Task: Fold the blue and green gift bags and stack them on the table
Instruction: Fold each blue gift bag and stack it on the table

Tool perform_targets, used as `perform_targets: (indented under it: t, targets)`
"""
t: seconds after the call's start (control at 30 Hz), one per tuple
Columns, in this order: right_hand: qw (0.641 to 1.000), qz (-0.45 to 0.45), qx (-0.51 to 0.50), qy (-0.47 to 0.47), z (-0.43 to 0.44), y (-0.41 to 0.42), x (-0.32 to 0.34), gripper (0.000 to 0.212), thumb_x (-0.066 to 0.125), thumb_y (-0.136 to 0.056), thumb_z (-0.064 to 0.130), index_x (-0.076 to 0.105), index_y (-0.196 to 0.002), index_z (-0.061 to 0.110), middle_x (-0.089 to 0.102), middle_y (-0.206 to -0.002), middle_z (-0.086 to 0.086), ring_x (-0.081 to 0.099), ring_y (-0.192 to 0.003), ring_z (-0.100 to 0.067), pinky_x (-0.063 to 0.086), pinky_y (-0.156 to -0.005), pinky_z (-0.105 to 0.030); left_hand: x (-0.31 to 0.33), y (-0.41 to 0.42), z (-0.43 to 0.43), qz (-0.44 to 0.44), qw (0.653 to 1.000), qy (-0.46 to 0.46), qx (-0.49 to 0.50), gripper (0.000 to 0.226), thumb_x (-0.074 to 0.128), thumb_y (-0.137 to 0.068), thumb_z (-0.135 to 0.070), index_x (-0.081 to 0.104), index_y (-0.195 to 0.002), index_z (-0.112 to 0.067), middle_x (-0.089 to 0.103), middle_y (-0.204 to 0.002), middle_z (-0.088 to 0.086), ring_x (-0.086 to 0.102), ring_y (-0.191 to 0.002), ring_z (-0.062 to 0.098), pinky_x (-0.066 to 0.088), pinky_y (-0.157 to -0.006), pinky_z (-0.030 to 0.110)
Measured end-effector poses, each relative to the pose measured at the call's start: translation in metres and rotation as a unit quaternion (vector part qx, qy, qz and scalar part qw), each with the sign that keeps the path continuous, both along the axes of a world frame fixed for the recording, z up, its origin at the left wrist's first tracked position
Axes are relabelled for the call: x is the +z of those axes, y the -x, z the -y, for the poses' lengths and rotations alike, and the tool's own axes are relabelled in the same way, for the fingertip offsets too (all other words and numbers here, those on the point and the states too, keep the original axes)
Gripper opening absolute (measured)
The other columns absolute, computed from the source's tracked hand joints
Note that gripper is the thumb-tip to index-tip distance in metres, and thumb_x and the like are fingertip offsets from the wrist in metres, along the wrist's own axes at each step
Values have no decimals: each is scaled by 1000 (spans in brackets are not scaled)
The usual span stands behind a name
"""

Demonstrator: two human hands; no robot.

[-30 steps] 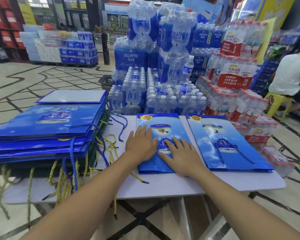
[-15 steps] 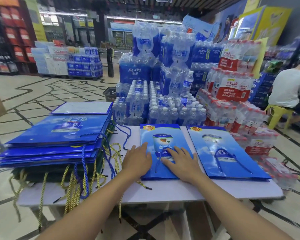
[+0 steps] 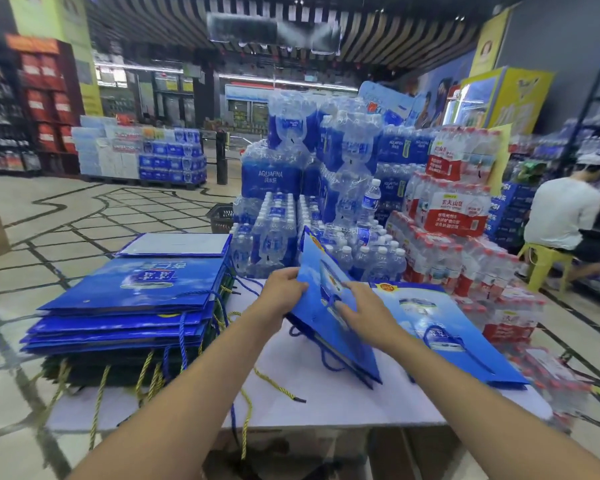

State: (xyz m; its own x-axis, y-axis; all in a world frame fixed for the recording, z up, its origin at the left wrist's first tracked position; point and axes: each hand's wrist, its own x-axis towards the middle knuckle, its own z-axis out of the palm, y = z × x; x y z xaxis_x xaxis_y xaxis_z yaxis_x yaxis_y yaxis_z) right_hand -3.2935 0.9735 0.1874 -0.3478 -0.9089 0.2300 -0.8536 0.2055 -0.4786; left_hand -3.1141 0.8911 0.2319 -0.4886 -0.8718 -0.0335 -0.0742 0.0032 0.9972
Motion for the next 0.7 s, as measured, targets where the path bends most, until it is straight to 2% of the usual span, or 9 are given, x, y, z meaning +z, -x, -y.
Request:
perform_targets:
  t: [0.13, 0.2, 0.27, 0.33, 0.37, 0.43, 0.5, 0.6, 0.7]
  targets:
    - [942, -287, 64, 161, 13, 24, 93, 65, 51, -95, 6, 36, -158, 14, 38, -160, -15, 36, -145, -37, 34, -117, -54, 52, -2, 5, 84, 981, 157, -71, 46, 47, -95, 8, 74, -101, -28, 75, -112, 16, 66, -89, 25, 55, -80, 41]
    - [913, -386, 77, 108, 14, 32, 134, 72, 51, -91, 3, 34, -159, 22, 34, -163, -7, 28, -151, -33, 25, -122, -55, 75, -3, 4, 115, 958, 247, -93, 51, 43, -92, 9, 71, -103, -32, 74, -116, 11, 61, -89, 21, 49, -73, 34]
    - [903, -422, 67, 41, 9, 34, 166, 67, 53, -94, 8, 37, -156, 28, 38, -160, 2, 27, -151, -27, 16, -124, -52, 99, -6, 1, 149, 928, 326, -99, 54, 42, -93, 9, 69, -125, -25, 70, -127, 4, 64, -91, 16, 52, -68, 28]
    - [888, -457, 56, 20, 0, 32, 188, 43, 56, -97, 17, 54, -139, 26, 60, -138, 0, 48, -134, -28, 29, -115, -50, 120, -11, -1, 204, 887, 403, -98, 56, 45, -94, 4, 63, -138, -25, 67, -133, 1, 67, -106, 18, 52, -74, 26]
    - [883, -467, 46, 15, -4, 32, 195, 30, 58, -98, 21, 61, -127, 23, 67, -121, -3, 57, -119, -30, 42, -102, -47, 127, -13, 0, 249, 853, 451, -78, 53, 48, -95, -3, 62, -139, -31, 67, -133, -1, 65, -115, 21, 53, -82, 30]
    - [906, -423, 26, 8, -11, 37, 199, 15, 58, -99, 25, 62, -112, 18, 68, -104, -8, 62, -100, -34, 46, -73, -41, 133, -15, 0, 348, 735, 581, 31, 44, 55, -97, -22, 60, -136, -43, 69, -129, -4, 62, -120, 25, 48, -92, 39]
    - [940, -340, 14, 25, -17, 46, 196, 15, 58, -100, 29, 59, -113, 20, 66, -107, -7, 63, -100, -34, 50, -69, -43, 127, -14, 1, 332, 651, 665, 153, 49, 61, -93, -26, 56, -140, -40, 63, -138, -4, 53, -132, 24, 41, -104, 47]
    - [973, -214, -26, 79, -33, 58, 187, 31, 56, -104, 31, 52, -132, 18, 62, -123, -7, 60, -112, -34, 52, -83, -49, 110, -8, -2, 216, 663, 672, 248, 71, 65, -87, -22, 42, -153, -25, 39, -159, 4, 30, -151, 30, 33, -115, 55]
    - [987, -34, -72, 138, -43, 77, 178, 47, 56, -105, 30, 42, -146, 11, 56, -138, -12, 57, -122, -35, 49, -98, -52, 78, 10, -7, 150, 766, 561, 274, 79, 63, -88, -21, 30, -159, -11, 27, -165, 12, 21, -155, 32, 28, -122, 51]
